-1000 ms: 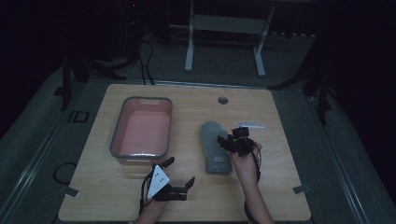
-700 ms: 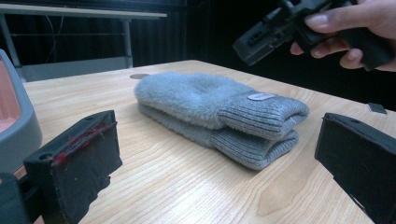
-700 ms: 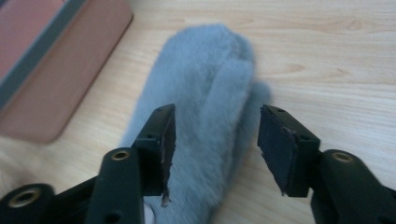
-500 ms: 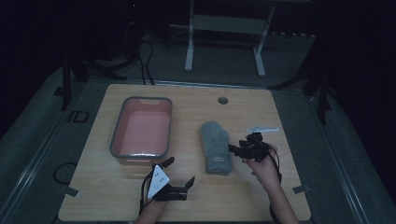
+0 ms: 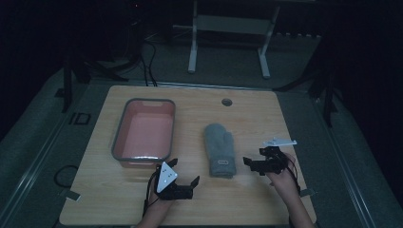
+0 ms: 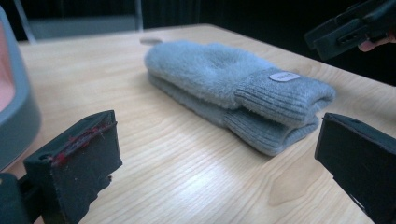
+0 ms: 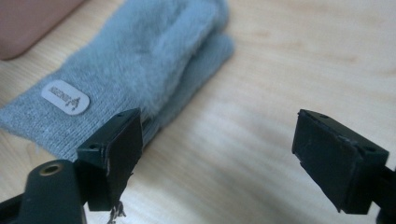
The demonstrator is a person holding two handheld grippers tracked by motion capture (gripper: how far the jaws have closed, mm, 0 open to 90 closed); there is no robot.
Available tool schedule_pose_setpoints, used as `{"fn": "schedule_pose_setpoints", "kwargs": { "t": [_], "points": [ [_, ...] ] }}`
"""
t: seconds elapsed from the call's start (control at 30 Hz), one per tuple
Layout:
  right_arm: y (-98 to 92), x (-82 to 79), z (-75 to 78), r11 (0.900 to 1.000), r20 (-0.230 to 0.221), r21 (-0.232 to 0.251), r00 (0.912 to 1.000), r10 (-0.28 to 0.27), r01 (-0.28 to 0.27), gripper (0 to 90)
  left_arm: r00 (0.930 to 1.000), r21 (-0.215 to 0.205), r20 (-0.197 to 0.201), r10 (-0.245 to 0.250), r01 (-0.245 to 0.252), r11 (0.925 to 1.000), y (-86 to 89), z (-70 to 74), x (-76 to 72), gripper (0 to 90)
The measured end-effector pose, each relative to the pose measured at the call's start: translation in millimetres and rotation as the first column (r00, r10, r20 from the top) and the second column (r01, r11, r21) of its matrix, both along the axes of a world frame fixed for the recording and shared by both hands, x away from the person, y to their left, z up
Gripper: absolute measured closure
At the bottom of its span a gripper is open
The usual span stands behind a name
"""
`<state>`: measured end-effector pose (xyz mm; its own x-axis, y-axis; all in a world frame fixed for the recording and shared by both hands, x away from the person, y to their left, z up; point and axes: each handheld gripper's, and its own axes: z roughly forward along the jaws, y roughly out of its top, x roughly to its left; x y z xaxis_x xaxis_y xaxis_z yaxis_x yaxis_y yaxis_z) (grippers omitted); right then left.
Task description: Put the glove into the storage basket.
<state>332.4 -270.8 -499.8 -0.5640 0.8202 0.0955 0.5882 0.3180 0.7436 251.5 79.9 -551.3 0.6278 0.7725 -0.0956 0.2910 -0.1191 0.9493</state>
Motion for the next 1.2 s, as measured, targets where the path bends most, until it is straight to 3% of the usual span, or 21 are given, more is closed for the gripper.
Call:
{"fn": "schedule_pose_setpoints", "kwargs": {
  "t": [0.07, 0.17, 0.27, 0.33, 0.43, 0.6, 0.67, 0.73, 0.87, 1.03, 1.2],
  "points": [
    [-2.9, -0.7, 1.3, 1.0, 0.035, -0.005, 0.9993, 0.014, -0.014, 16.5, 0.9992, 0.012, -0.028, -0.027, 0.027, 0.9996, -4.8, 7.5, 6.2, 0.1],
    [-4.6, 0.2, 6.1, 1.0, 0.058, 0.012, 0.9983, 0.012, -0.013, 16.7, 0.9912, -0.022, -0.091, -0.096, 0.095, 0.9953, -13.5, 18.3, 17.2, 0.1],
    [-2.5, 4.0, 11.9, 0.999, 0.04, 0.039, 0.9992, 0.004, -0.005, 16.6, 0.9846, -0.005, -0.107, -0.138, 0.138, 0.9904, -24.8, 27.8, 28.0, 0.2],
    [1.3, 7.3, 15.4, 0.998, 0.004, 0.06, 0.9998, -0.02, 0.02, 15.1, 0.9837, 0.022, -0.103, -0.147, 0.15, 0.9884, -31.8, 32.2, 35.4, 0.2],
    [10.6, 10.5, 19.9, 0.998, 0.022, 0.067, 0.9995, -0.023, 0.021, 13.3, 0.9832, 0.021, -0.108, -0.147, 0.15, 0.9884, -39.3, 35.9, 47.6, 0.2],
    [26.2, 23.0, 22.7, 0.996, 0.0, 0.086, 0.9999, -0.01, 0.01, 15.9, 0.9795, -0.023, -0.158, -0.124, 0.122, 0.9923, -48.4, 37.6, 68.8, 0.2],
    [31.3, 28.3, 22.9, 0.996, -0.001, 0.091, 1.0, 0.009, -0.009, 21.2, 0.9816, -0.021, -0.157, -0.109, 0.107, 0.994, -51.6, 39.2, 75.5, 0.2],
    [35.5, 32.8, 22.5, 0.996, 0.013, 0.089, 0.9999, 0.005, -0.006, 34.4, 0.9806, -0.017, -0.163, -0.109, 0.107, 0.9941, -53.7, 40.2, 83.0, 0.2],
    [41.9, 46.7, 13.7, 0.994, -0.003, 0.106, 1.0, 0.005, -0.005, 48.4, 0.9718, 0.001, -0.215, -0.097, 0.1, 0.995, -57.6, 37.1, 96.6, 5.7],
    [53.9, 53.6, -5.2, 0.996, -0.034, 0.094, 0.9994, -0.009, 0.012, 45.2, 0.9522, 0.03, -0.291, -0.093, 0.106, 0.9939, -63.4, 24.8, 105.6, 14.3],
    [61.4, 54.6, -26.1, 0.997, -0.079, 0.06, 0.9956, -0.049, 0.054, 41.4, 0.9309, 0.057, -0.356, -0.084, 0.111, 0.9922, -68.3, 14.1, 110.4, 14.5]
  ]
}}
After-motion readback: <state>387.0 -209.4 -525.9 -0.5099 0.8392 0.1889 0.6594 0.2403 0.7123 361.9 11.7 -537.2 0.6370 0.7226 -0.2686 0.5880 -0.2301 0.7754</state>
